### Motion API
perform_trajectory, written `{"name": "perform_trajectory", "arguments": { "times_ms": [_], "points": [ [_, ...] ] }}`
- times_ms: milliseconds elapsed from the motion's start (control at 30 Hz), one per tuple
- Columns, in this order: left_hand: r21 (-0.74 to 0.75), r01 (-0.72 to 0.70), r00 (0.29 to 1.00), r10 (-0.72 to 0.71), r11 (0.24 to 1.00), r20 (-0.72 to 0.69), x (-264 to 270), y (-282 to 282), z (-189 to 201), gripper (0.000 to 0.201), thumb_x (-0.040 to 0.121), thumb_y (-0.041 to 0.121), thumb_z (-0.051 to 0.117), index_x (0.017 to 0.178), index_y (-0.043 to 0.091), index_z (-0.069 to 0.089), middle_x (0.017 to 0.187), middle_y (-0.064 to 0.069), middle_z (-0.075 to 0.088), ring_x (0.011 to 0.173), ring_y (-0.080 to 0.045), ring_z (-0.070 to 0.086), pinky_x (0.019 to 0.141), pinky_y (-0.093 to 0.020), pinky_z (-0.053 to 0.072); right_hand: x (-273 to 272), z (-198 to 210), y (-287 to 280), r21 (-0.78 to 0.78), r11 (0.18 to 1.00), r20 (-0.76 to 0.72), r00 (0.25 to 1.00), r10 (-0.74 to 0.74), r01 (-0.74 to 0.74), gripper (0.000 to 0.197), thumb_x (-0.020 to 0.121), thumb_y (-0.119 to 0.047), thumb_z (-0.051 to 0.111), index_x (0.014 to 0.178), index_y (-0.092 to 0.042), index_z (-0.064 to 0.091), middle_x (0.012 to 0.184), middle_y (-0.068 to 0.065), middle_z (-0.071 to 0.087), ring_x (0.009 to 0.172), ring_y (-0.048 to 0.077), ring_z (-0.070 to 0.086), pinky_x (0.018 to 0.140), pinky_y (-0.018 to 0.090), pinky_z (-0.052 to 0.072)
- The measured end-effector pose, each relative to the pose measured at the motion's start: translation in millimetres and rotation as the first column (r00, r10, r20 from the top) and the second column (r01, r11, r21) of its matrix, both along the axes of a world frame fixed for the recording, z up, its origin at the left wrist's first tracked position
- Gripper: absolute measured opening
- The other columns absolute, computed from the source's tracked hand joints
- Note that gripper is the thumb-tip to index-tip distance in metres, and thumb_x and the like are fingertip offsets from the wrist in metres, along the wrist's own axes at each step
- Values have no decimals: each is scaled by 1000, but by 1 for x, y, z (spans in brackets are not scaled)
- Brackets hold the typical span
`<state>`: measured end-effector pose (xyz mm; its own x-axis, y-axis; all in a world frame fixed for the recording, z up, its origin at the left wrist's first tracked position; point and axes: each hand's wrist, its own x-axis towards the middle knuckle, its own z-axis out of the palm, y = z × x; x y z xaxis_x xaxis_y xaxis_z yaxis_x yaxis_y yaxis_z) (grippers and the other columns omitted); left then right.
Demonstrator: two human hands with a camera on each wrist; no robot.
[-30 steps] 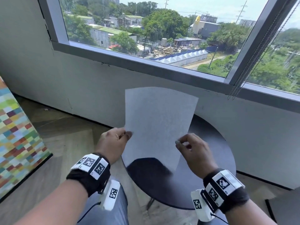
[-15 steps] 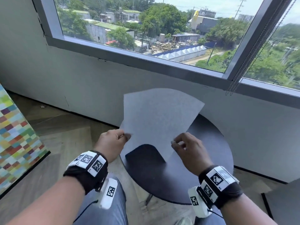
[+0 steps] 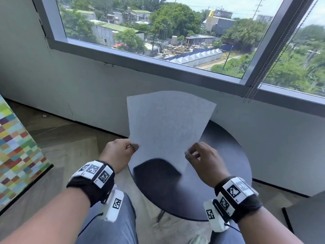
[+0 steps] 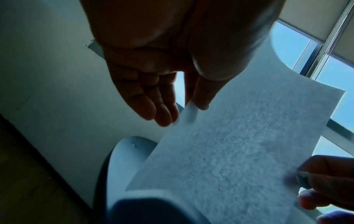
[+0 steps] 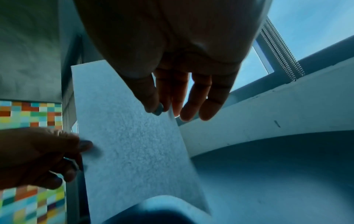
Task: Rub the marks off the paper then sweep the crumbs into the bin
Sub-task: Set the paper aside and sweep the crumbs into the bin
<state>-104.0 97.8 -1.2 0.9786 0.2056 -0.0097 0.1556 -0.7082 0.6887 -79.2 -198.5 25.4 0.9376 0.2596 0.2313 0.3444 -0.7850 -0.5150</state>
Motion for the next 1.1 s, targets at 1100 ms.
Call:
{"name": "perform_trajectory", "arguments": {
  "times_ms": [1100],
  "points": [
    [99,307,910,-262,947,-321,18,-164,-25,23,98,48,58,94,27,66,103,1,60,95,-19,58,82,-30,49,16,-72,-177,195,840,-656,704,-272,506,21,89,-27,72,82,-8,65,75,9,61,68,26,55,66,42,51]
  ]
}}
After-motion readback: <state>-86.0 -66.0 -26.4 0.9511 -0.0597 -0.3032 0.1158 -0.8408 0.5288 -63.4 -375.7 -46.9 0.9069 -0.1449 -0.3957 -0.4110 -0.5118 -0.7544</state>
